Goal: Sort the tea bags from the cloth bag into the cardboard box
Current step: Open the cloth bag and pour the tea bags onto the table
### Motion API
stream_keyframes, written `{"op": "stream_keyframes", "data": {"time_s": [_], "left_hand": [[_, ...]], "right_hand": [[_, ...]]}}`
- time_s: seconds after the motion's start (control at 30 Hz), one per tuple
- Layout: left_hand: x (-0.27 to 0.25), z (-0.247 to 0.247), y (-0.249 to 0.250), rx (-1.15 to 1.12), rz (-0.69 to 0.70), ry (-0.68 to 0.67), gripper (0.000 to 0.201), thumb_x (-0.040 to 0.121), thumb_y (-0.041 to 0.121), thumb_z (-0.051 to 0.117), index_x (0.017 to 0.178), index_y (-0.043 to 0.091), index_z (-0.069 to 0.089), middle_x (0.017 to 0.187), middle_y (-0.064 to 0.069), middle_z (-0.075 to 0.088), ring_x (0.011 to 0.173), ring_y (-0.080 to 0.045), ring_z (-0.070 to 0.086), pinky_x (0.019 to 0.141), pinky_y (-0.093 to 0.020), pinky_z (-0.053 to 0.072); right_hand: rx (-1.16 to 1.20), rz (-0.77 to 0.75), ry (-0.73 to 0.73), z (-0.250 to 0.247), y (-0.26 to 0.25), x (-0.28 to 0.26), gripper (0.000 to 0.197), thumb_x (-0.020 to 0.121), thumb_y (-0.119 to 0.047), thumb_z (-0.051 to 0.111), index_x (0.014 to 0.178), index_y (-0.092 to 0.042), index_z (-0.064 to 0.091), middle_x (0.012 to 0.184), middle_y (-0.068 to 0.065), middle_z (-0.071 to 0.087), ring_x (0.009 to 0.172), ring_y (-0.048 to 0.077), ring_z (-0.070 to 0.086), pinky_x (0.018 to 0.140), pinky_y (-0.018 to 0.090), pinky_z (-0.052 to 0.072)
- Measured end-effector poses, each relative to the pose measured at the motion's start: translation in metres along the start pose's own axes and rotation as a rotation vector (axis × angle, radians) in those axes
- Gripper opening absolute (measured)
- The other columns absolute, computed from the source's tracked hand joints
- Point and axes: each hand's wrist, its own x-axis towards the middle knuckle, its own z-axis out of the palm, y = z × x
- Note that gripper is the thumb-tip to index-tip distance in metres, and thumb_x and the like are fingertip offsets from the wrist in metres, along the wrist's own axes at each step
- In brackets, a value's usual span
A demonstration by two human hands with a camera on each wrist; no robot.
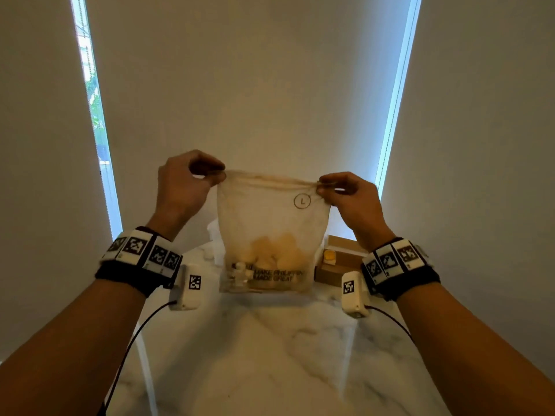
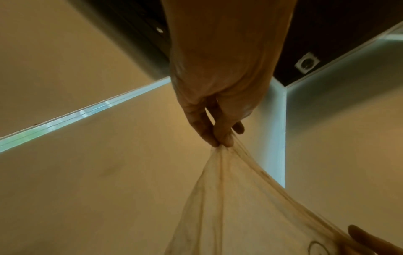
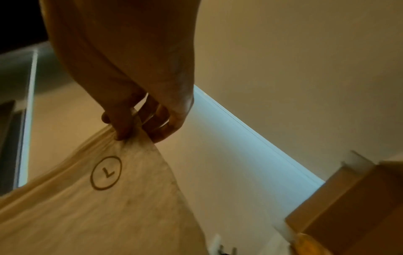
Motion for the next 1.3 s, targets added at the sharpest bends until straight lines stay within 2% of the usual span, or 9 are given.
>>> {"op": "stream_keyframes", "data": {"time_s": [0.1, 0.3, 0.4, 0.5, 0.63, 0.7, 0.77, 0.9, 1.3], "left_hand": [[-0.012, -0.021, 0.008, 0.032, 0.059, 0.017, 0.018, 0.087, 0.018, 0.085, 0.102, 0.025, 0.078, 0.098, 0.014, 0.077, 0.096, 0.001, 0.072, 0.088, -0.023, 0.056], [-0.059, -0.026, -0.011, 0.335, -0.158, -0.477, 0.015, 0.093, 0.034, 0.078, 0.106, 0.037, 0.071, 0.107, 0.012, 0.072, 0.103, -0.011, 0.066, 0.084, -0.028, 0.050], [-0.070, 0.006, -0.001, 0.366, 0.011, -0.490, 0.029, 0.092, 0.052, 0.073, 0.116, 0.037, 0.069, 0.118, 0.013, 0.066, 0.116, -0.013, 0.058, 0.095, -0.034, 0.046], [-0.074, 0.038, 0.014, 0.579, 0.140, -0.454, 0.040, 0.092, 0.068, 0.061, 0.125, 0.044, 0.062, 0.131, 0.017, 0.060, 0.134, -0.014, 0.043, 0.116, -0.047, 0.025], [-0.069, 0.067, 0.034, 0.734, 0.343, -0.347, 0.043, 0.094, 0.072, 0.054, 0.128, 0.047, 0.062, 0.137, 0.016, 0.059, 0.143, -0.018, 0.037, 0.124, -0.057, 0.005], [-0.068, 0.080, 0.044, 0.617, 0.386, -0.391, 0.040, 0.096, 0.073, 0.051, 0.125, 0.049, 0.064, 0.131, 0.020, 0.064, 0.138, -0.014, 0.044, 0.125, -0.055, 0.010], [-0.068, 0.091, 0.052, 0.481, 0.377, -0.448, 0.037, 0.097, 0.071, 0.052, 0.122, 0.048, 0.067, 0.120, 0.022, 0.069, 0.126, -0.009, 0.054, 0.120, -0.048, 0.025], [-0.072, 0.102, 0.056, 0.297, 0.324, -0.456, 0.025, 0.098, 0.061, 0.061, 0.110, 0.042, 0.074, 0.101, 0.022, 0.074, 0.095, -0.001, 0.063, 0.092, -0.038, 0.054], [-0.063, 0.042, 0.030, 0.422, 0.200, -0.362, 0.018, 0.097, 0.058, 0.065, 0.103, 0.042, 0.072, 0.099, 0.026, 0.069, 0.087, 0.003, 0.063, 0.077, -0.030, 0.050]], "right_hand": [[0.078, -0.063, 0.027, 0.004, -0.010, -0.020, 0.014, 0.095, -0.007, 0.077, 0.108, -0.014, 0.079, 0.107, -0.004, 0.081, 0.107, 0.015, 0.075, 0.098, 0.037, 0.061], [0.164, 0.194, -0.108, 0.005, 0.028, -0.086, 0.022, 0.106, -0.015, 0.064, 0.124, -0.022, 0.075, 0.113, 0.000, 0.081, 0.110, 0.018, 0.076, 0.100, 0.047, 0.061], [0.223, 0.255, -0.021, 0.014, 0.039, -0.090, 0.023, 0.105, -0.028, 0.067, 0.128, -0.024, 0.066, 0.109, 0.004, 0.082, 0.105, 0.022, 0.078, 0.096, 0.054, 0.062], [0.222, 0.241, 0.049, 0.018, 0.043, -0.087, 0.028, 0.099, -0.037, 0.073, 0.123, -0.025, 0.065, 0.105, 0.003, 0.082, 0.101, 0.022, 0.079, 0.093, 0.055, 0.063], [0.208, 0.193, 0.070, 0.017, 0.044, -0.092, 0.023, 0.097, -0.036, 0.074, 0.118, -0.027, 0.072, 0.108, -0.002, 0.082, 0.104, 0.018, 0.078, 0.092, 0.051, 0.064], [0.197, 0.153, 0.067, 0.017, 0.043, -0.096, 0.019, 0.100, -0.036, 0.069, 0.118, -0.029, 0.073, 0.108, -0.003, 0.082, 0.104, 0.017, 0.078, 0.091, 0.049, 0.065], [0.184, 0.117, 0.063, 0.018, 0.041, -0.097, 0.017, 0.104, -0.037, 0.064, 0.117, -0.032, 0.073, 0.105, -0.004, 0.082, 0.103, 0.016, 0.078, 0.089, 0.047, 0.065], [0.145, 0.083, 0.069, 0.021, 0.041, -0.097, 0.019, 0.103, -0.044, 0.063, 0.118, -0.035, 0.070, 0.106, -0.009, 0.081, 0.101, 0.013, 0.078, 0.087, 0.050, 0.066], [0.208, 0.088, 0.235, 0.019, 0.052, -0.089, 0.015, 0.096, -0.053, 0.066, 0.108, -0.045, 0.072, 0.117, -0.015, 0.074, 0.118, 0.019, 0.069, 0.100, 0.052, 0.060]]}}
